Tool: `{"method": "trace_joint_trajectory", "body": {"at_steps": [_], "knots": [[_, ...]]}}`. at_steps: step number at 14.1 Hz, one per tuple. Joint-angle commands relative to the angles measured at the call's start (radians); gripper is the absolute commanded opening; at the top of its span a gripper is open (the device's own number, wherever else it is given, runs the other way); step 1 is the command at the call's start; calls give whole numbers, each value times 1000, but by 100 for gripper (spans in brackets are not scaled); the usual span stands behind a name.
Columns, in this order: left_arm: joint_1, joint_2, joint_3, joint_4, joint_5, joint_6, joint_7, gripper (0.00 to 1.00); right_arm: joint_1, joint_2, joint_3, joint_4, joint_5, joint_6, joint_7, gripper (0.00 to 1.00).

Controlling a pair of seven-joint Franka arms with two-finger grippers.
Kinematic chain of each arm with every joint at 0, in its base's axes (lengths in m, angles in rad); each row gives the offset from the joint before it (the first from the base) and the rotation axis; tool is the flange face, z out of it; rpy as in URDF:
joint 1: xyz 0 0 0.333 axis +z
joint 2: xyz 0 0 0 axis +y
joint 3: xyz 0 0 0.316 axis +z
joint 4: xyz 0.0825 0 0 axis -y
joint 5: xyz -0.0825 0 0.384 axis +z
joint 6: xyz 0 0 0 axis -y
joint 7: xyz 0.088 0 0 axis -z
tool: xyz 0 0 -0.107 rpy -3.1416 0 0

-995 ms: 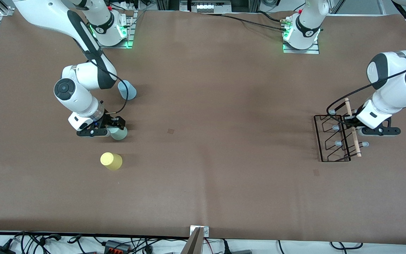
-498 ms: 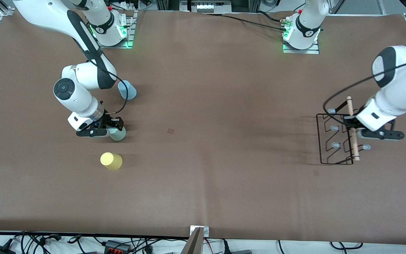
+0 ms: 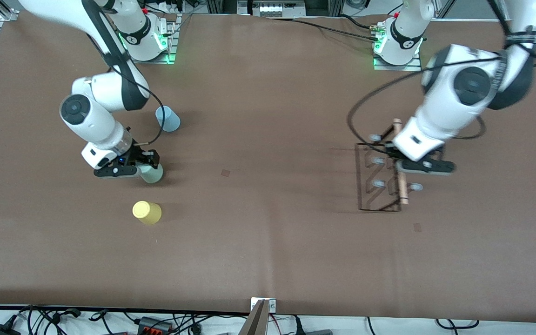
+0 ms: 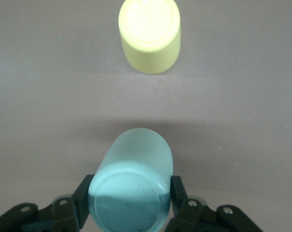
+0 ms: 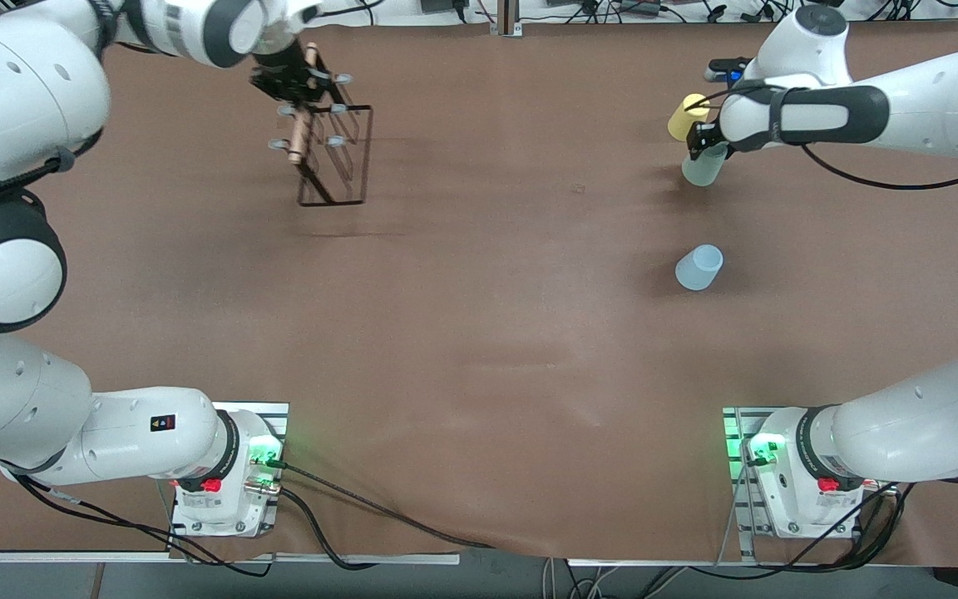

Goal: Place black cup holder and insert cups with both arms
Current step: 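Carry the rack to mid-table with the left gripper while the right gripper lifts the cup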

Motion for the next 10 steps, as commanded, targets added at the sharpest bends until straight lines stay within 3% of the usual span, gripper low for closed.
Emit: {"method": "trace_joint_trajectory", "body": {"at_steps": [1, 3, 6, 10], "knots": [[12, 49, -104, 57, 9, -19, -150, 4, -4, -125, -3, -20, 1, -136, -39, 18], [-8, 95, -152, 93, 11, -19, -213, 4, -16, -191, -5, -23, -1, -225, -49, 18], [-121, 148, -152, 115, 23, -8, -400, 4, -27, -299, -5, -23, 1, -357, -87, 18], [-204, 228, -149, 137, 23, 39, -419, 4, -42, -411, -19, -18, 2, -539, -113, 18]]}}
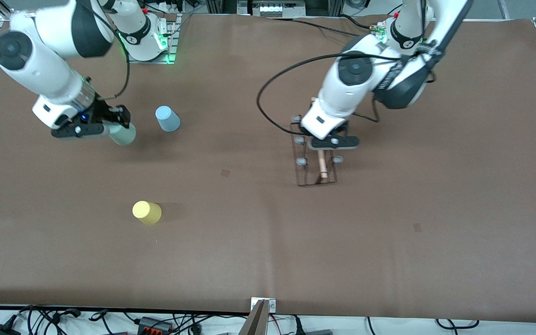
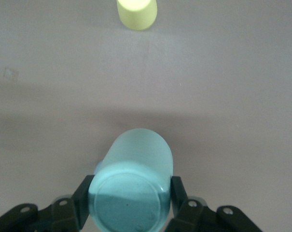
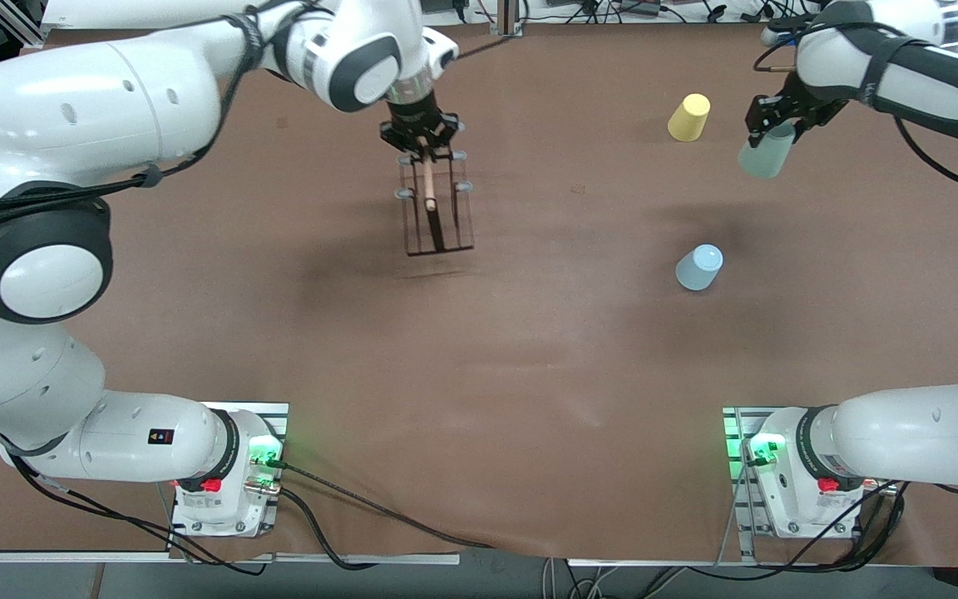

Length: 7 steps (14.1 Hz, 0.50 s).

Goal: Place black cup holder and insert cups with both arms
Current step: 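Carry the rack to mid-table with the left gripper while the right gripper lifts the cup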

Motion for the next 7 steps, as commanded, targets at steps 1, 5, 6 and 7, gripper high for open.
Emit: {"method": "trace_joint_trajectory", "body": {"at_steps": [1, 5, 6, 7], "knots": [[-36, 60, -2, 49, 23, 29, -17, 4, -9, -76, -19, -19, 1, -94, -29, 18], [-78, 98, -2, 49, 173, 62, -33, 4, -7, -71, -21, -19, 2, -89, -32, 18], [-90, 106, -1, 49, 184, 64, -65, 4, -9, -70, -21, -19, 1, -89, -32, 18], [-98, 120, -2, 49, 200, 73, -91, 4, -7, -67, -21, -19, 2, -86, -32, 18]]}}
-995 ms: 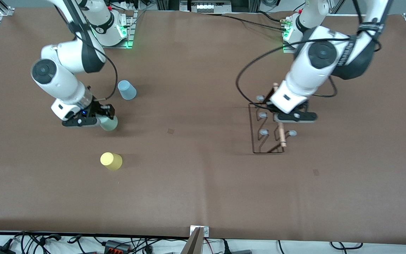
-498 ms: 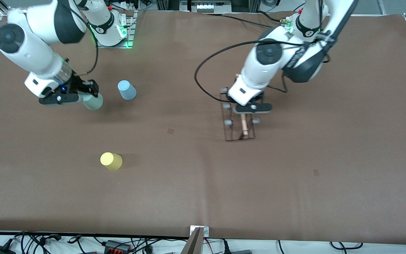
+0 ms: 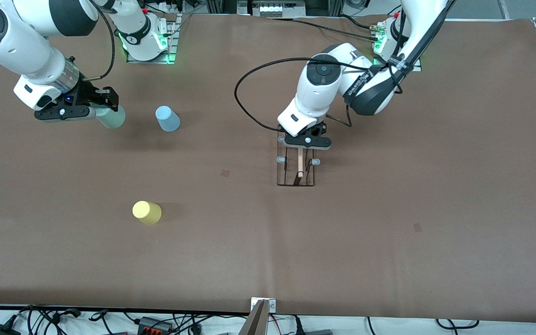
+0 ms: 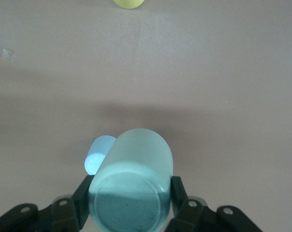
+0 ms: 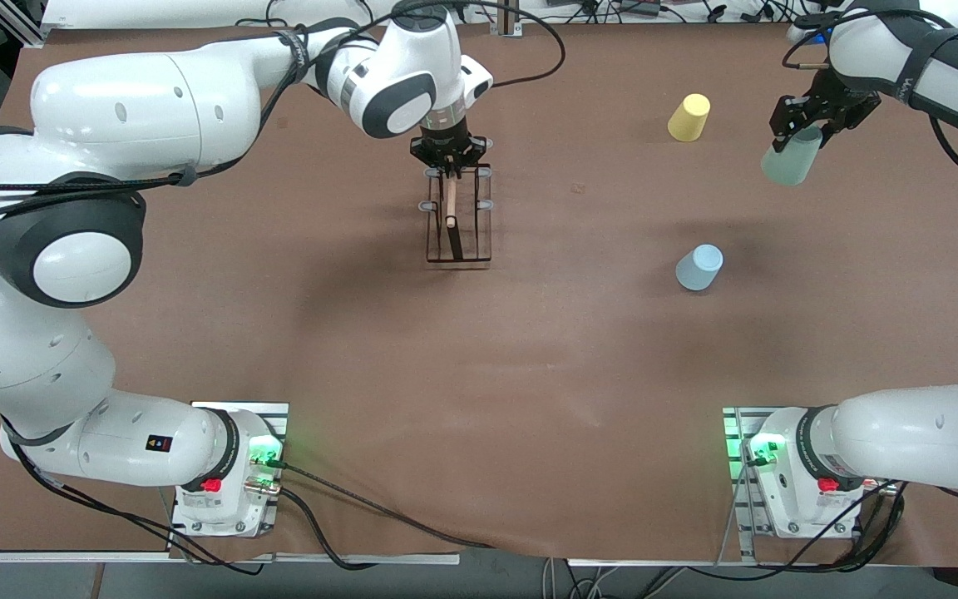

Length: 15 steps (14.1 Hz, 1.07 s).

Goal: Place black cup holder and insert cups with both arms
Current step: 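Carry the rack to mid-table with the left gripper while the right gripper lifts the cup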

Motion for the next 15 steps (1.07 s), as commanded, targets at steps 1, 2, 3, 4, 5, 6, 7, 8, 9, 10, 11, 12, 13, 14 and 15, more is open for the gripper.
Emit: {"method": "trace_joint_trajectory", "body": {"at_steps": [1, 2, 3, 4, 5, 6, 7, 8, 9, 10, 11, 12, 13, 14, 15], "knots": [[-24, 33, -2, 33, 67, 10, -65, 5, -2, -1, -1, -7, 2, 4, -19, 18], [-24, 42, -2, 35, 70, 10, -67, 6, -3, -1, -1, -8, 2, 4, -19, 18], [-24, 44, -2, 35, 70, 10, -67, 12, -4, 0, -1, -8, 2, 4, -19, 18], [-23, 44, -2, 33, 70, 8, -67, 37, -5, 6, -1, -7, 2, 4, -18, 18], [-21, 42, -1, 33, 70, 11, -67, 86, -5, 8, -1, -7, 4, 3, -18, 18], [-21, 35, 1, 42, 78, 8, -68, 100, -10, 28, -1, 13, 2, -13, -19, 18], [-13, 26, 1, 52, 79, -8, -67, 100, -16, 54, 5, 42, 4, -40, -18, 18], [-4, -5, -1, 56, 81, -47, -64, 100, -22, 61, 6, 54, 19, -45, -13, 18], [2, -26, -2, 71, 81, -93, -62, 100, -11, 60, 11, 59, 24, -39, 7, 18], [7, -55, 2, 99, 81, -164, -59, 100, 10, 58, 20, 64, 50, -25, 30, 18], [10, -75, 4, 130, 81, -265, -59, 100, 39, 61, 20, 64, 94, -16, 83, 18], [23, -80, 4, 183, 81, -374, -58, 100, 71, 68, 23, 68, 122, 2, 175, 18], [31, -79, 4, 237, 81, -479, -53, 100, 128, 86, 23, 91, 122, 15, 270, 17], [40, -79, 5, 274, 84, -557, -52, 100, 171, 103, 23, 122, 122, 15, 348, 17], [63, -79, 5, 303, 85, -623, -44, 100, 223, 135, 23, 161, 120, 16, 463, 16]]}}
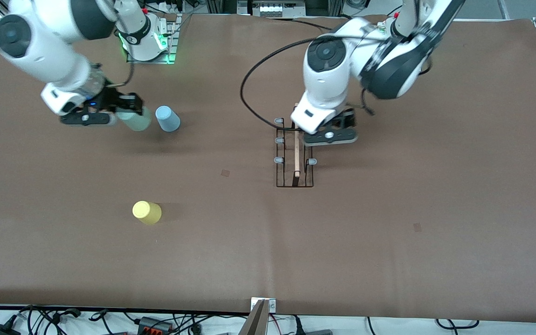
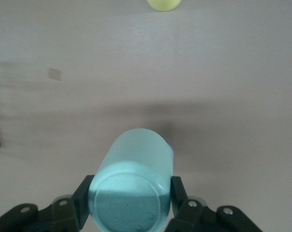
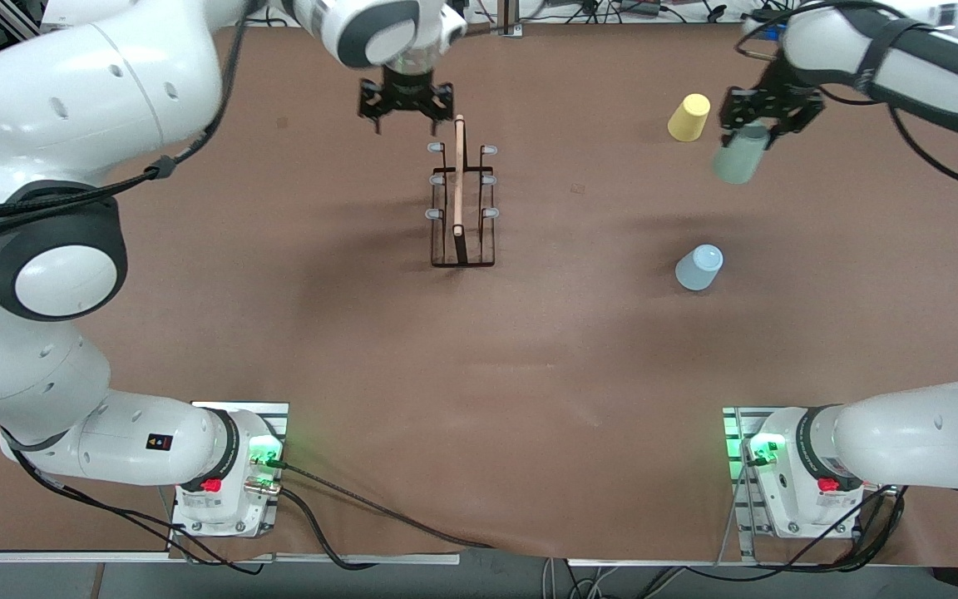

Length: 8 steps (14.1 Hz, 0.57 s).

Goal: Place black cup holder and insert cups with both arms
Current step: 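Open the left gripper off the rack while the right gripper carries the cup over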

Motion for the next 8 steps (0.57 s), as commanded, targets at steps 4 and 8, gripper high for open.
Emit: {"method": "trace_joint_trajectory", "body": {"at_steps": [4, 8], "knots": [[168, 1, -3, 120, 34, -262, 259, 100, 281, 229, 4, 302, 0, -9, 563, 16], [335, 1, -14, 189, 22, -271, 622, 100, 453, 387, 9, 469, -14, 39, 906, 17]]}}
